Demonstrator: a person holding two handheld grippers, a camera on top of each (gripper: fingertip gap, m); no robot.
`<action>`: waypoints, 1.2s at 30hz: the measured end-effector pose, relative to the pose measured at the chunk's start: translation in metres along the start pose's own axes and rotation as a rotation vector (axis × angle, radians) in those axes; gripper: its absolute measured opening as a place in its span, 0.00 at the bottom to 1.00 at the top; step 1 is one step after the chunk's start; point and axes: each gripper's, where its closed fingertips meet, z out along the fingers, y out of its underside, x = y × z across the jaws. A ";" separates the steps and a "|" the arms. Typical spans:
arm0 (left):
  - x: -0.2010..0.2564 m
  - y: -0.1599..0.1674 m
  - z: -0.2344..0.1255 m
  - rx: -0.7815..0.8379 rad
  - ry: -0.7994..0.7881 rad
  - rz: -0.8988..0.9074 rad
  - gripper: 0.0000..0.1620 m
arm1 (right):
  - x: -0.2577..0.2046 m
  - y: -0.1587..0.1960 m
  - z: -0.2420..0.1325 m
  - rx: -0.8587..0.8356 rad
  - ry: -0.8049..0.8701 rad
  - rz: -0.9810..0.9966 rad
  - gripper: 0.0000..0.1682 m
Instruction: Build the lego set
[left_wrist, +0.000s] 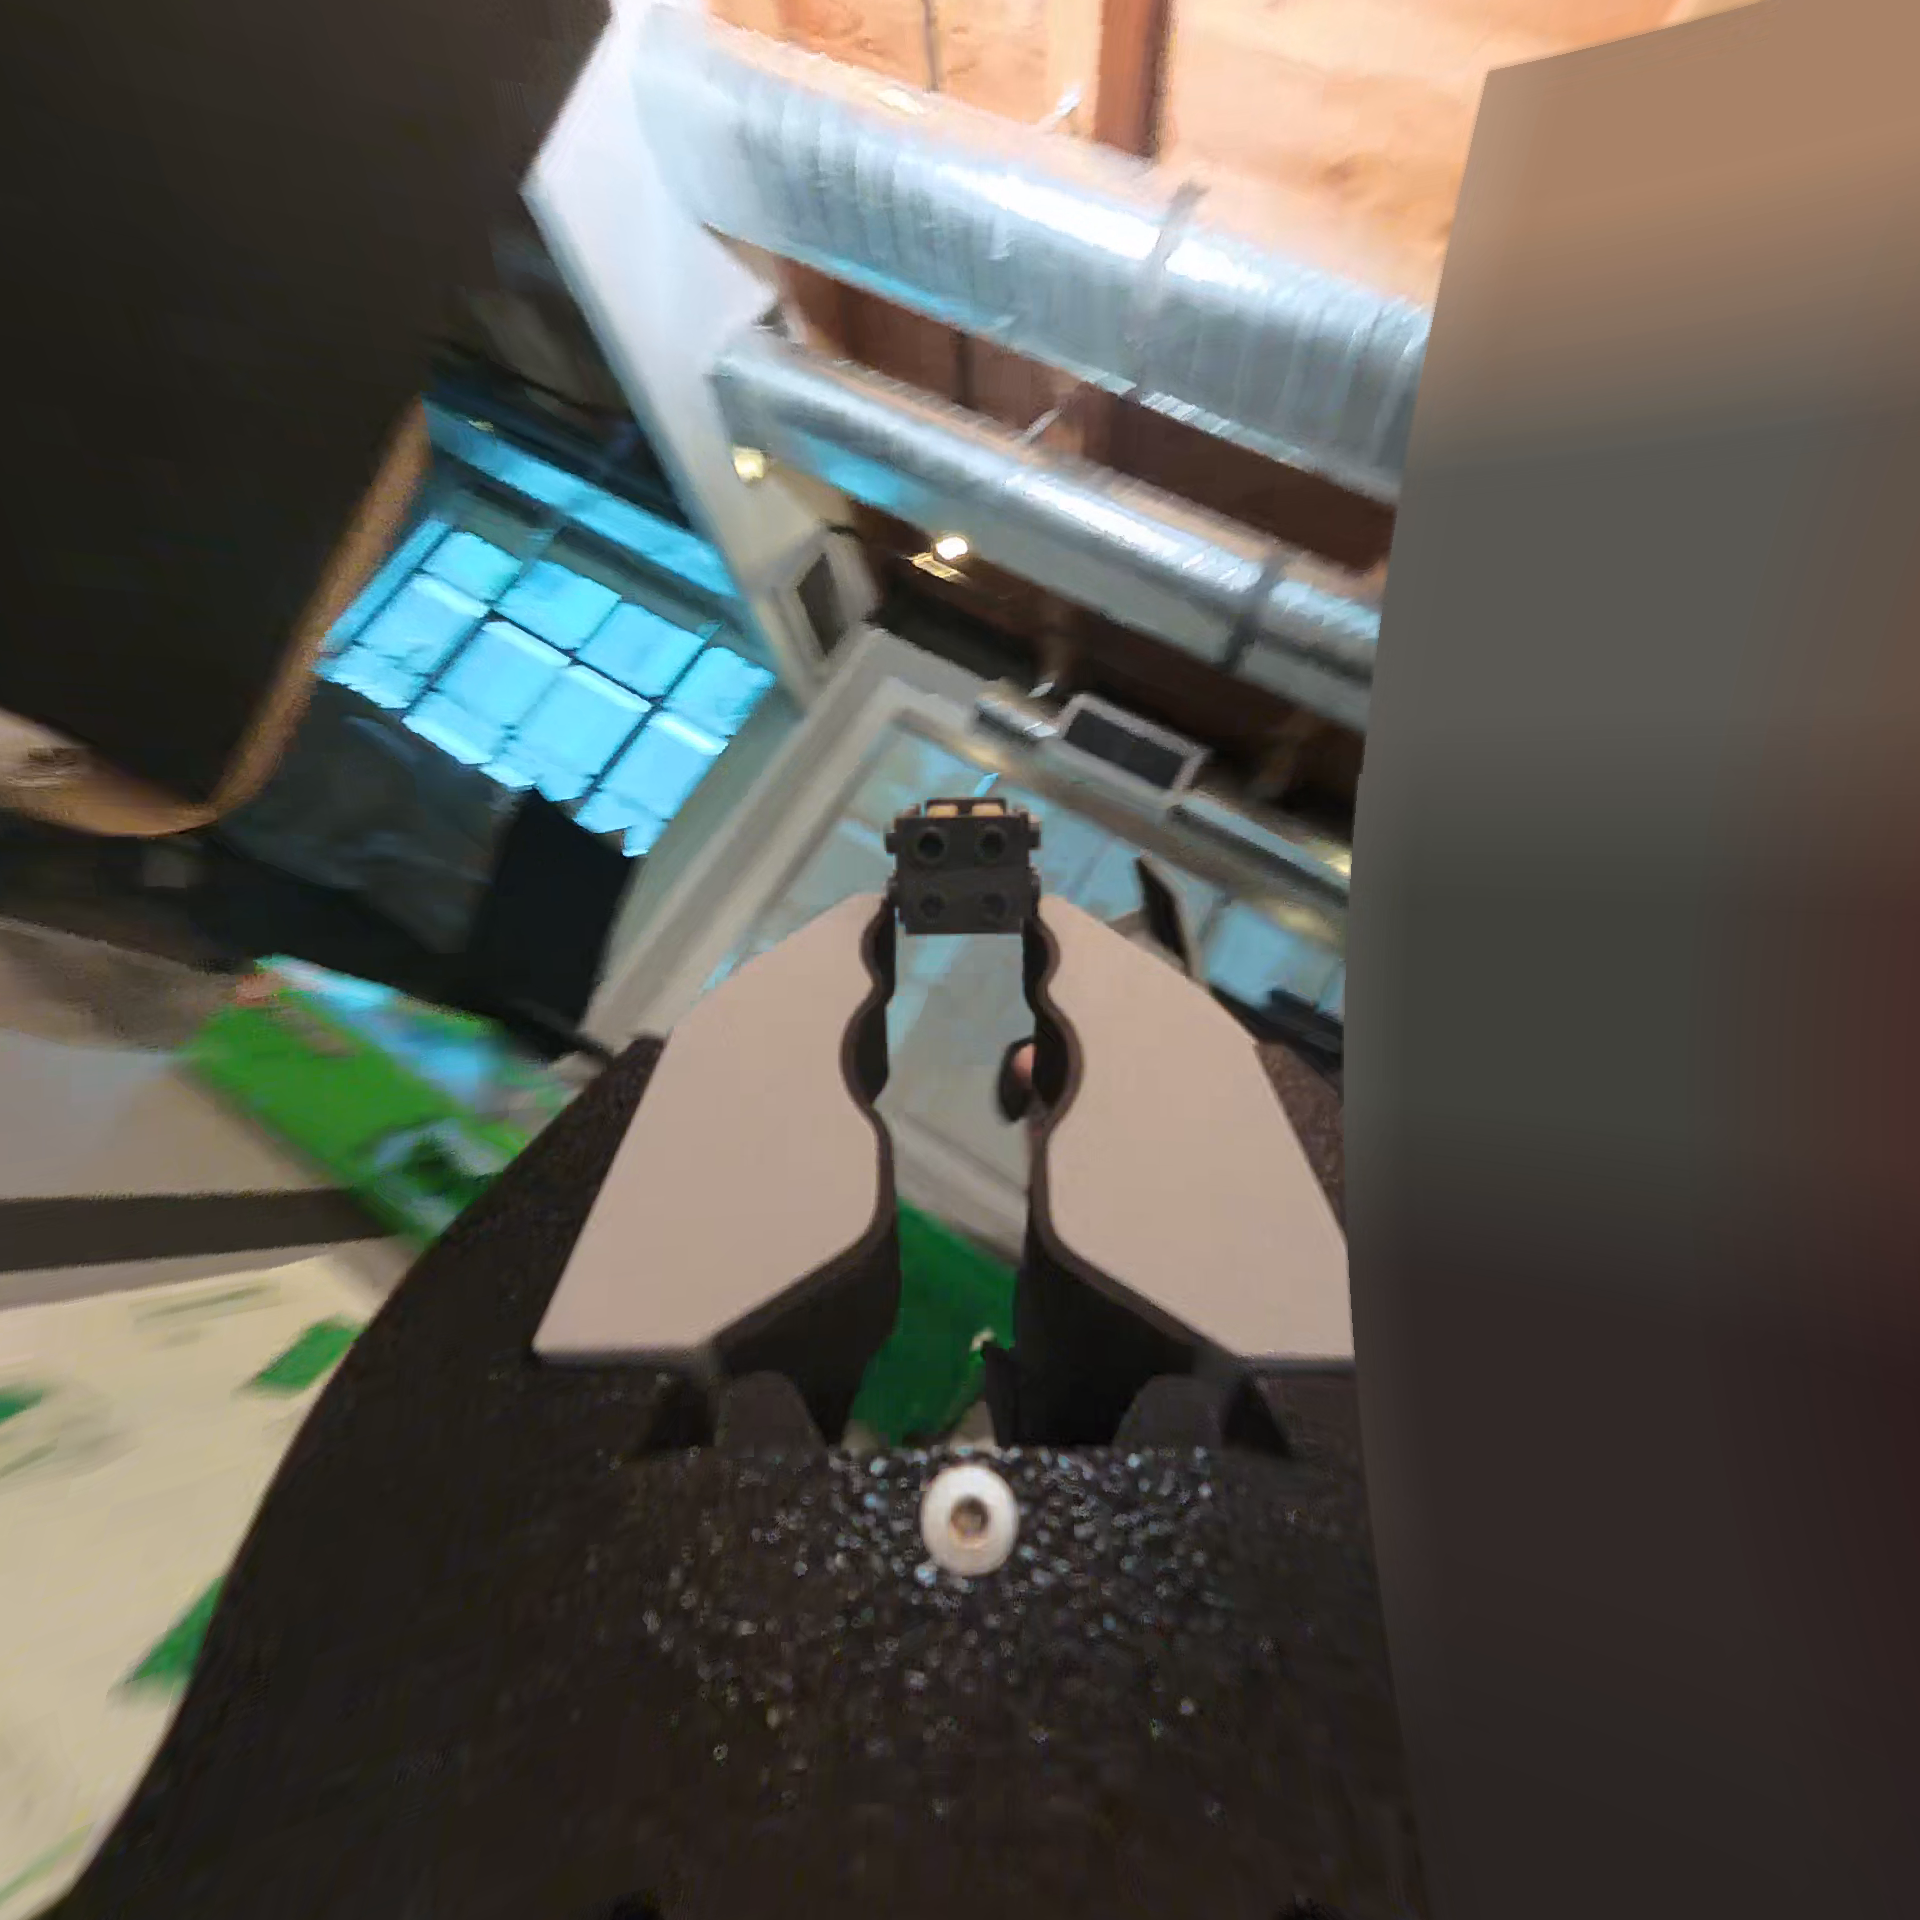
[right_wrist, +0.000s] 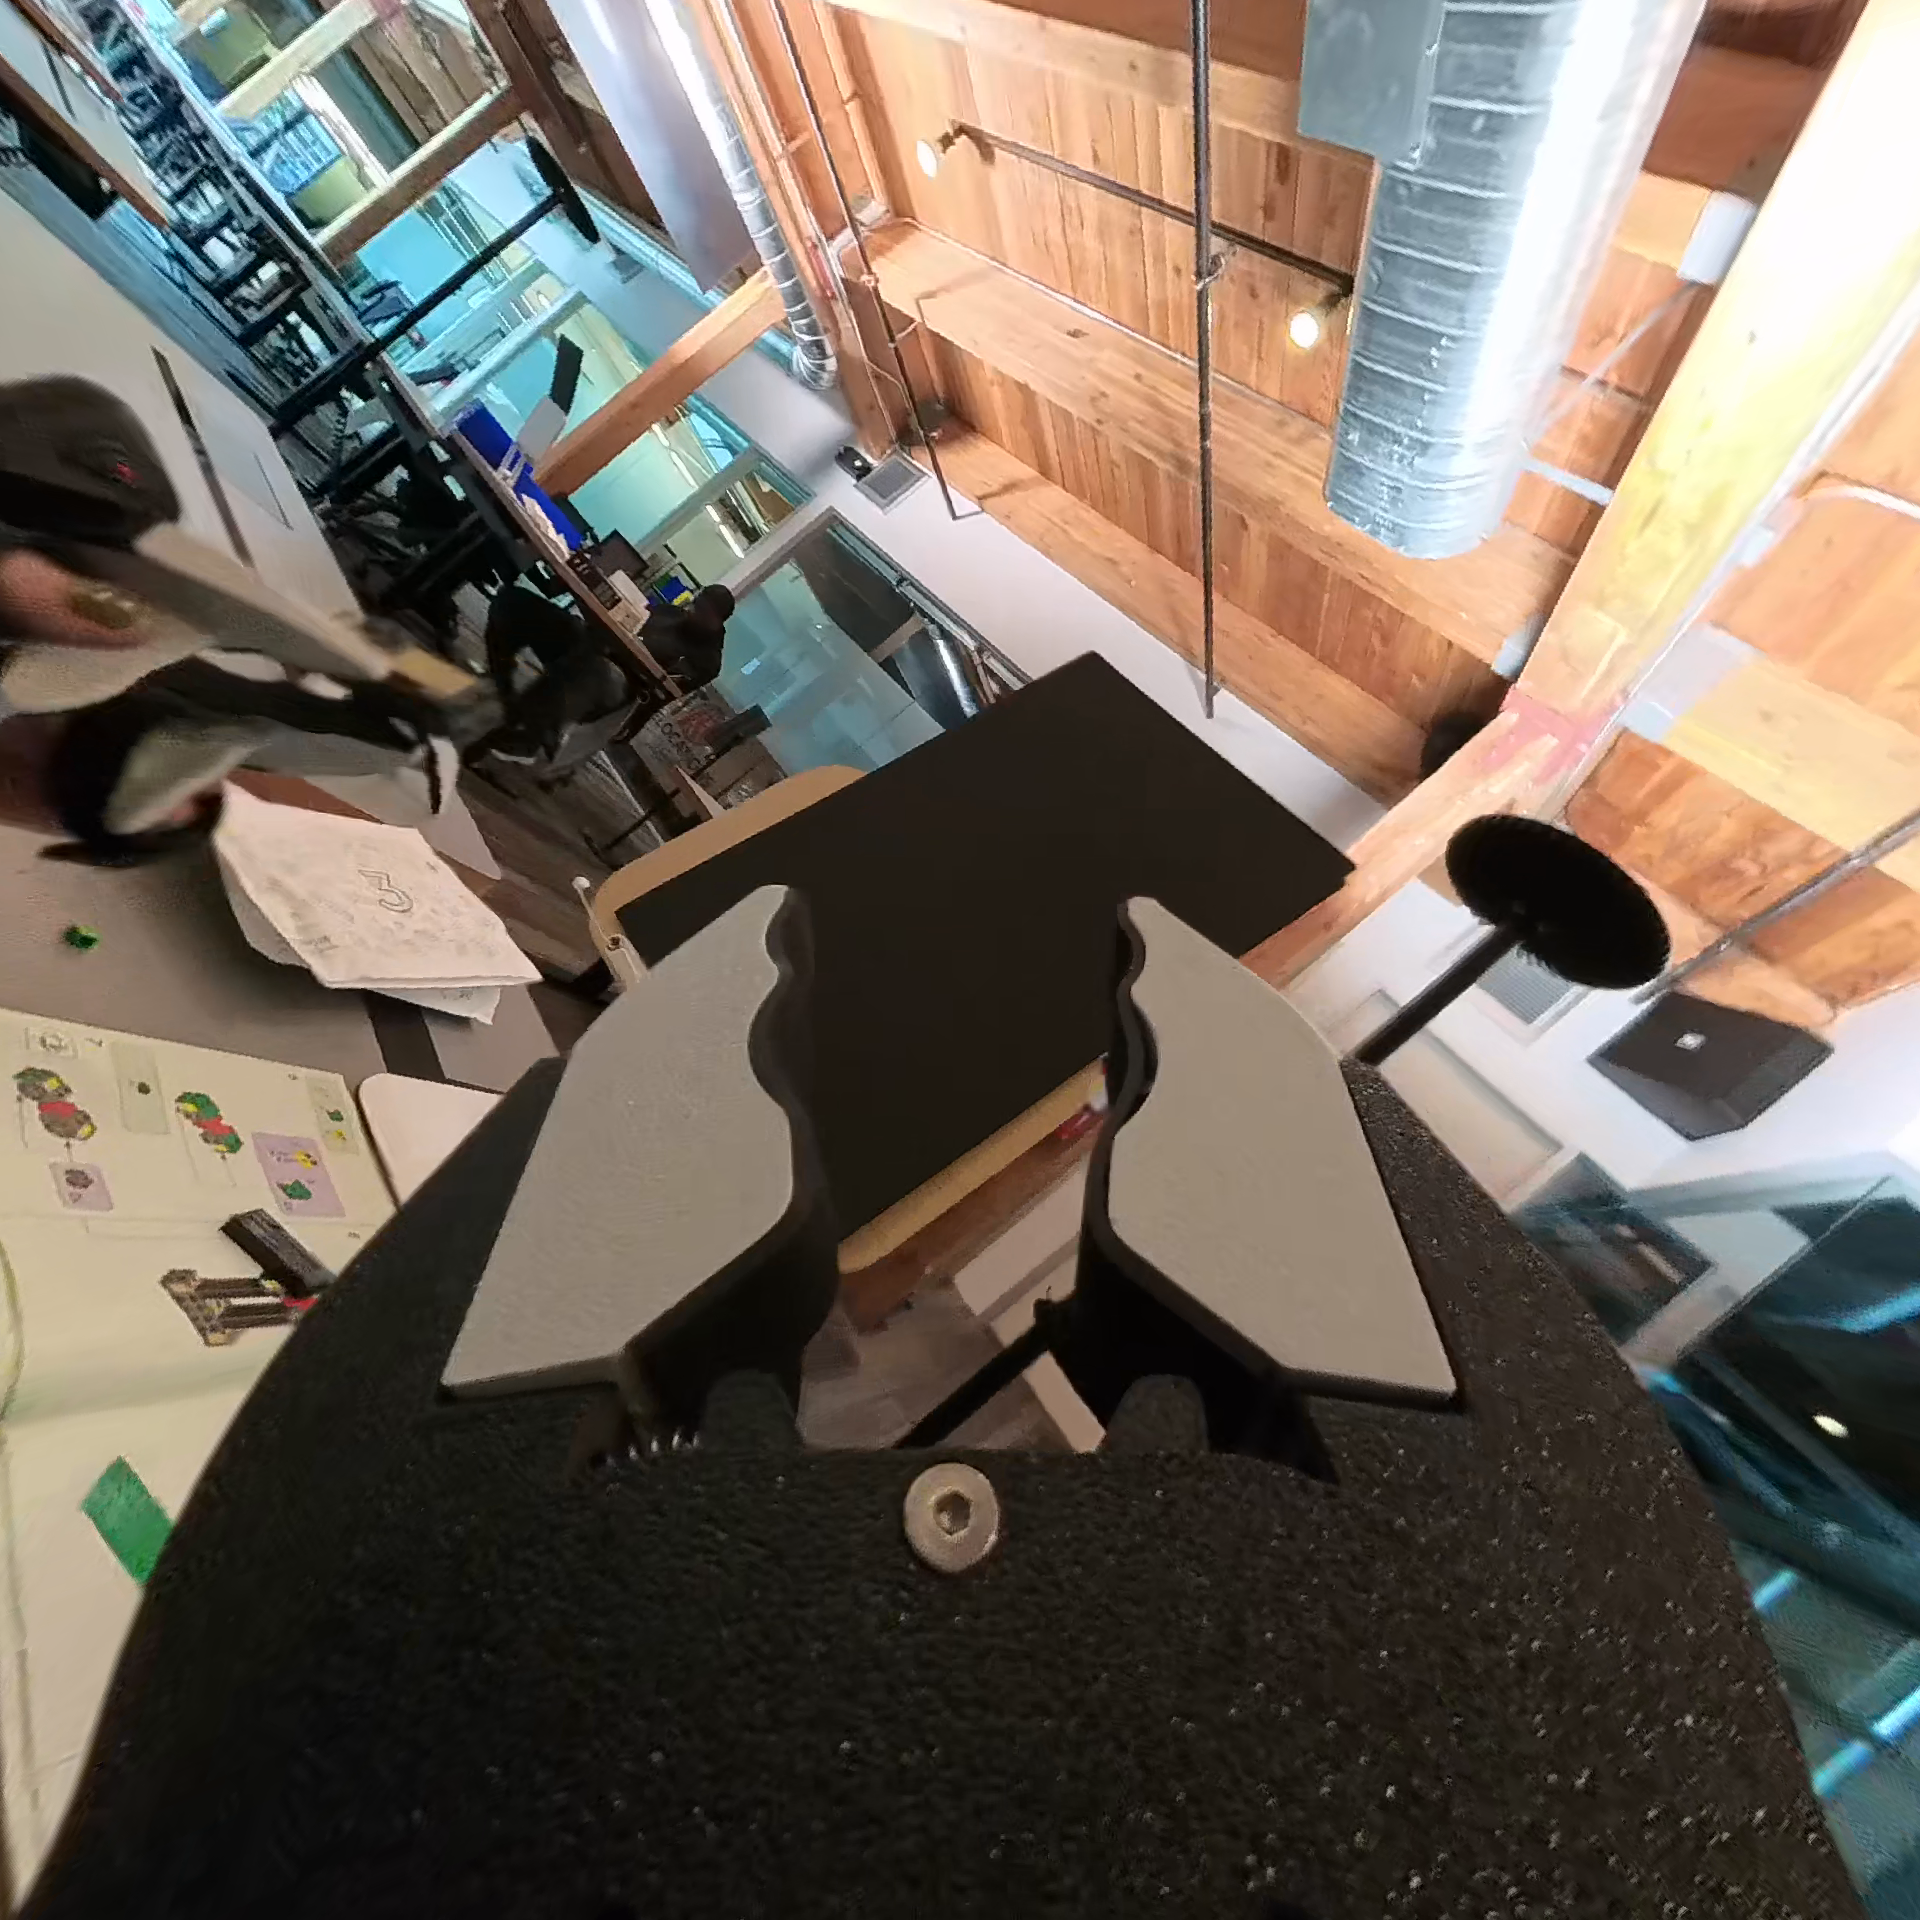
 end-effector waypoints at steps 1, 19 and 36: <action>-0.005 0.002 -0.014 -0.024 -0.052 0.048 0.14 | -0.002 0.001 0.002 -0.001 -0.011 0.022 0.33; 0.014 0.113 -0.078 -0.458 0.166 0.404 0.14 | -0.211 0.000 -0.002 -0.228 -0.977 0.667 0.25; -0.004 0.127 -0.095 -0.582 0.096 0.502 0.36 | -0.262 0.052 -0.042 -0.444 -1.052 0.562 0.12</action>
